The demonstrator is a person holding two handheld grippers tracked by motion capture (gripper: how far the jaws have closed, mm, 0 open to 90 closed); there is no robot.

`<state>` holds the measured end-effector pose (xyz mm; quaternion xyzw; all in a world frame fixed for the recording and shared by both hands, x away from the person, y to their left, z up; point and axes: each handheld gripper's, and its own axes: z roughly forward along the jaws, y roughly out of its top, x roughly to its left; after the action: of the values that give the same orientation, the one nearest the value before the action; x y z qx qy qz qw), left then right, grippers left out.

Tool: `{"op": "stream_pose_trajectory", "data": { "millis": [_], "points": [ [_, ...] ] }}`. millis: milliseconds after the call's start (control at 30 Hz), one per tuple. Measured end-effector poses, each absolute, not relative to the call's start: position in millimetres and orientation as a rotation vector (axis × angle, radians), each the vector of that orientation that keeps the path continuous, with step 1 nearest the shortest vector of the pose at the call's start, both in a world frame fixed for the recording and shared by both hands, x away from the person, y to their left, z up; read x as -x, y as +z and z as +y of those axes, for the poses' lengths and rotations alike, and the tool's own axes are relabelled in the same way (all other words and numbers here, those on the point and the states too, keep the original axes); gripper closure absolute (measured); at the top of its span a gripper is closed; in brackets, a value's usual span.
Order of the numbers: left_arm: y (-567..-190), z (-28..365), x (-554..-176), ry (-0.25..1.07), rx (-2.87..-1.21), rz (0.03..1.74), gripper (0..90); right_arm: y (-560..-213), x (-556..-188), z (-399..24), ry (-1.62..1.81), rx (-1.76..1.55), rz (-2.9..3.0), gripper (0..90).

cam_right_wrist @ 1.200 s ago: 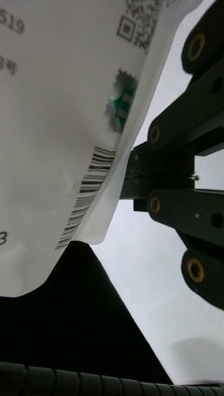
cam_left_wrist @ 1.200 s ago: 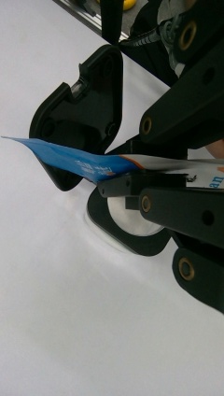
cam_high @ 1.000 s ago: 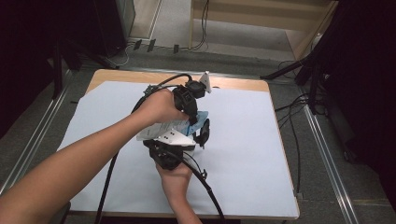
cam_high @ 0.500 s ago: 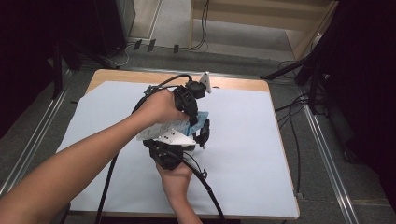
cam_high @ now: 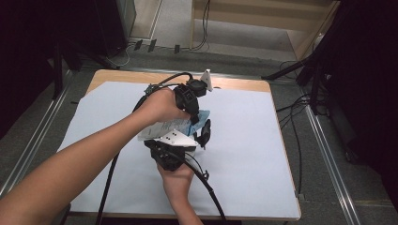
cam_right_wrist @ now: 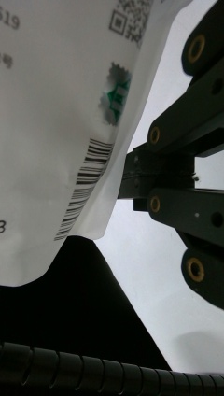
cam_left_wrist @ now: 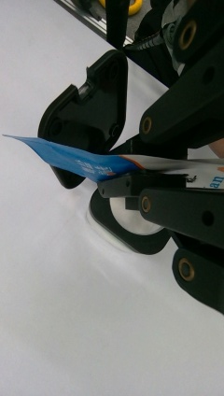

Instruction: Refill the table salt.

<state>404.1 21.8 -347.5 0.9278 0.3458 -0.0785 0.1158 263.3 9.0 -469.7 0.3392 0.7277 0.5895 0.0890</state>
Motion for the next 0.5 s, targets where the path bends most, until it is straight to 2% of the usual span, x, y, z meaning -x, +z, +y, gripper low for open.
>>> {"op": "stream_pose_trajectory", "data": {
  "millis": [500],
  "points": [
    [-350.1, 17.3, -407.3, -0.240, -2.727, 1.042, 86.1, -470.0, -261.6, 5.9, 1.774, -1.012, 2.161, 90.0]
  ]
}}
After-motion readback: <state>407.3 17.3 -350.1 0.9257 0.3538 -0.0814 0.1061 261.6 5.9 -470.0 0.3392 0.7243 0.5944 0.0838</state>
